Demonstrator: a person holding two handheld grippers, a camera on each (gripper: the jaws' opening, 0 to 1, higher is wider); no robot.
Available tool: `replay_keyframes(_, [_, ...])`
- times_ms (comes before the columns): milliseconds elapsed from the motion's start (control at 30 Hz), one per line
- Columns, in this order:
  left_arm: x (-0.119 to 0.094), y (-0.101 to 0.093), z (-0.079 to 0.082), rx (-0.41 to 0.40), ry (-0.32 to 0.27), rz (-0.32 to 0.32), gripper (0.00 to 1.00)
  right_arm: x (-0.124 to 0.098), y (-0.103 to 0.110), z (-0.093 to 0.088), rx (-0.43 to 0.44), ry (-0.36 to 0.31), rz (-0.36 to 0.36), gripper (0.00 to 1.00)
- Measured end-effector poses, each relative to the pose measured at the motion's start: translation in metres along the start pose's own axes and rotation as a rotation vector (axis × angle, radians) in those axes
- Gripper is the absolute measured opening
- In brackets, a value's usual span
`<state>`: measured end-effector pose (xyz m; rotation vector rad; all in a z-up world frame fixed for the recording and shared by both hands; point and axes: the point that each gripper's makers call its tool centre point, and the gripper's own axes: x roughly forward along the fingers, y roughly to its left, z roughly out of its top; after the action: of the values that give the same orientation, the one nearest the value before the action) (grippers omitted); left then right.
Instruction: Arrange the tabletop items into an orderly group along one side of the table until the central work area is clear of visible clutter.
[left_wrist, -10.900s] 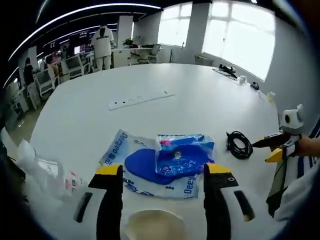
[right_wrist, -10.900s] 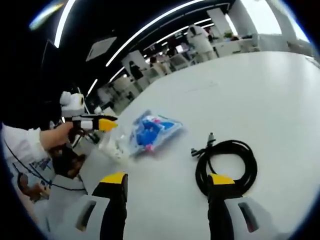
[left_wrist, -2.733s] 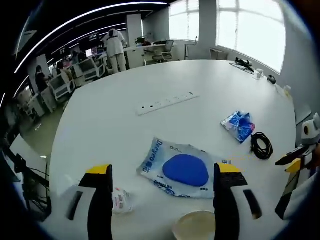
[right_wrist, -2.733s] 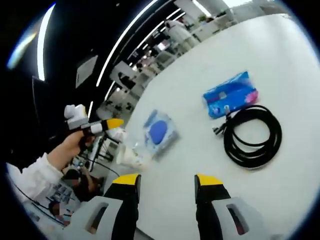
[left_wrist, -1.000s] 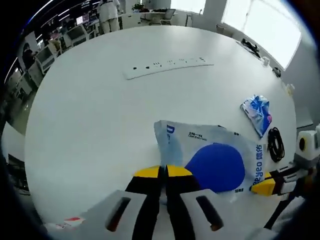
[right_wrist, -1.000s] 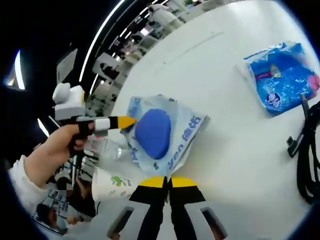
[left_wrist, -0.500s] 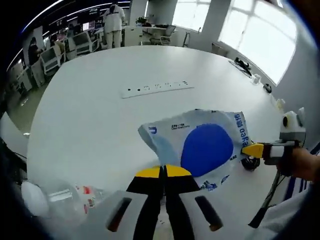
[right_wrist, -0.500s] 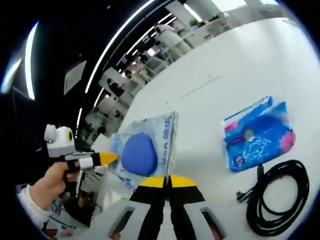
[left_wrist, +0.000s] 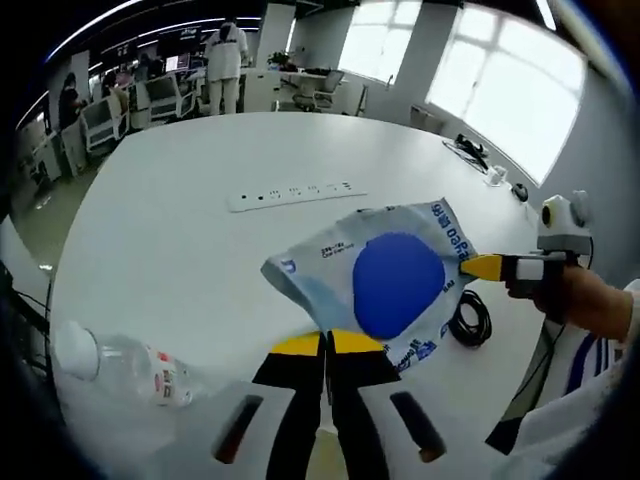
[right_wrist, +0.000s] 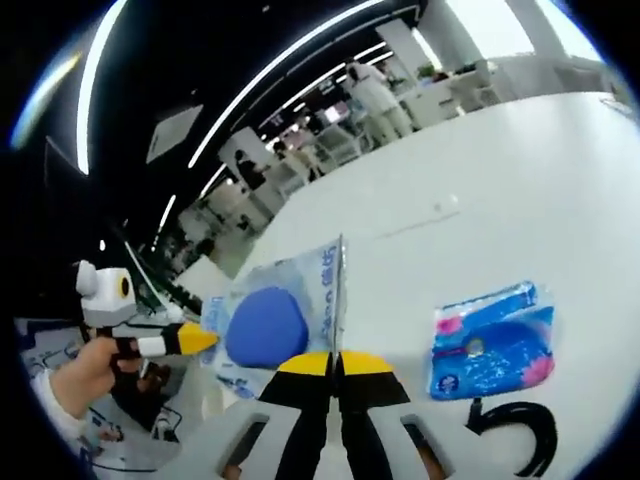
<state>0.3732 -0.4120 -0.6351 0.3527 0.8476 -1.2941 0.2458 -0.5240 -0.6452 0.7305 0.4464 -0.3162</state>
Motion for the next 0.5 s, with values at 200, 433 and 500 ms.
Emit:
replay_keyframes(200, [0.001,0.0,-0.003,-0.002,0.009,-0.003,0.0,0.001,-0.003,-0.009,-0.001,0.022,-0.004,0.0])
replay_keyframes(433, [0.015,0.002,-0.009,0.004,0.043,-0.012,0.0,0.01,-0.014,-0.016,0.008,0.066,-0.01,0.0])
replay_keyframes(500, [0.018,0.002,-0.009,0.005,0.05,-0.012,0.0,0.014,-0.018,-0.016,0.008,0.073,-0.015,0.0])
